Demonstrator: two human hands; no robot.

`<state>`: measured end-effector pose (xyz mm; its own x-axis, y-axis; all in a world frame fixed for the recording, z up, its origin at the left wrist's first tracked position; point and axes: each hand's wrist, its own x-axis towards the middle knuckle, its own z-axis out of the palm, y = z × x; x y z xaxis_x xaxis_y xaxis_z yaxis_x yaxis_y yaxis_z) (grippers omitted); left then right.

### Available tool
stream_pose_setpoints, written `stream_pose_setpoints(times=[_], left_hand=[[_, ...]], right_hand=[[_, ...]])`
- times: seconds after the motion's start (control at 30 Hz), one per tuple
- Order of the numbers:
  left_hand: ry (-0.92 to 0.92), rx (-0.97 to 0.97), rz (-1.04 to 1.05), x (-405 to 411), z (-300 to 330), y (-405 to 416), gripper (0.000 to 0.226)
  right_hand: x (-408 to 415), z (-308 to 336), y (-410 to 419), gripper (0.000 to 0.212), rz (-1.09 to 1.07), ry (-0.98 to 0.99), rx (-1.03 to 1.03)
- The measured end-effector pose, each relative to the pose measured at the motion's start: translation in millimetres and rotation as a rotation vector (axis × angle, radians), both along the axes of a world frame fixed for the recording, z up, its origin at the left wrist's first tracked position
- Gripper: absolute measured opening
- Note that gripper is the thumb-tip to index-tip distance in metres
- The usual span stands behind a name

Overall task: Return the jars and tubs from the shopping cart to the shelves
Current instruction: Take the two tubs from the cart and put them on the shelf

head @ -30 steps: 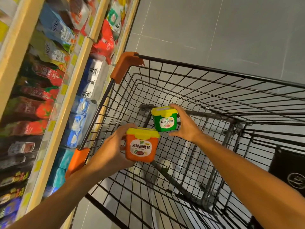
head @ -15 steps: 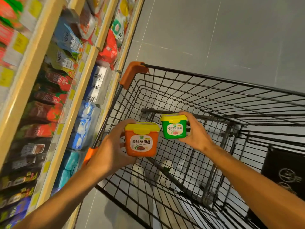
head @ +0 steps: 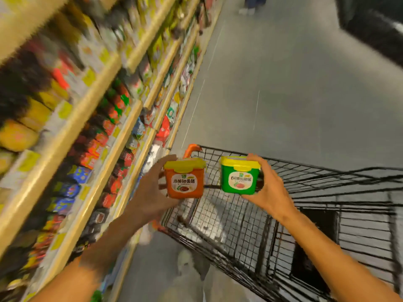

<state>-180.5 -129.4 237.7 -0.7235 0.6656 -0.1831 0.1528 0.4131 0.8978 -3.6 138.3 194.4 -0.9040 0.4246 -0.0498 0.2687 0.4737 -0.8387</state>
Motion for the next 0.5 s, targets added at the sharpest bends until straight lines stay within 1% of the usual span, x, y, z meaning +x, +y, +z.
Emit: stream_pose_setpoints(times=[0.13,0.23,0.3,0.4,0.5], left_hand=[[0.122,0.11,-0.008,5,67,-27,0.096],[0.119,0.18,0.054,14,108,-49,0.096],[0.167,0.194,0.088,25,133,-62,0.096],[0.256,0.235,0.16,47,171,-83,0.096],[0.374,0.228,0.247,77,200,-107,0.095]], right_hand=[[0,79,-23,0.097,-0.02,0.119,0.065],[3,128,-38,0.095,0.001,0.207,0.112],[6,156,-48,0.094,0.022,0.254,0.14],[11,189,-62,0.096,0.09,0.32,0.157],[14,218,-77,0.097,0.191,0.376,0.172]])
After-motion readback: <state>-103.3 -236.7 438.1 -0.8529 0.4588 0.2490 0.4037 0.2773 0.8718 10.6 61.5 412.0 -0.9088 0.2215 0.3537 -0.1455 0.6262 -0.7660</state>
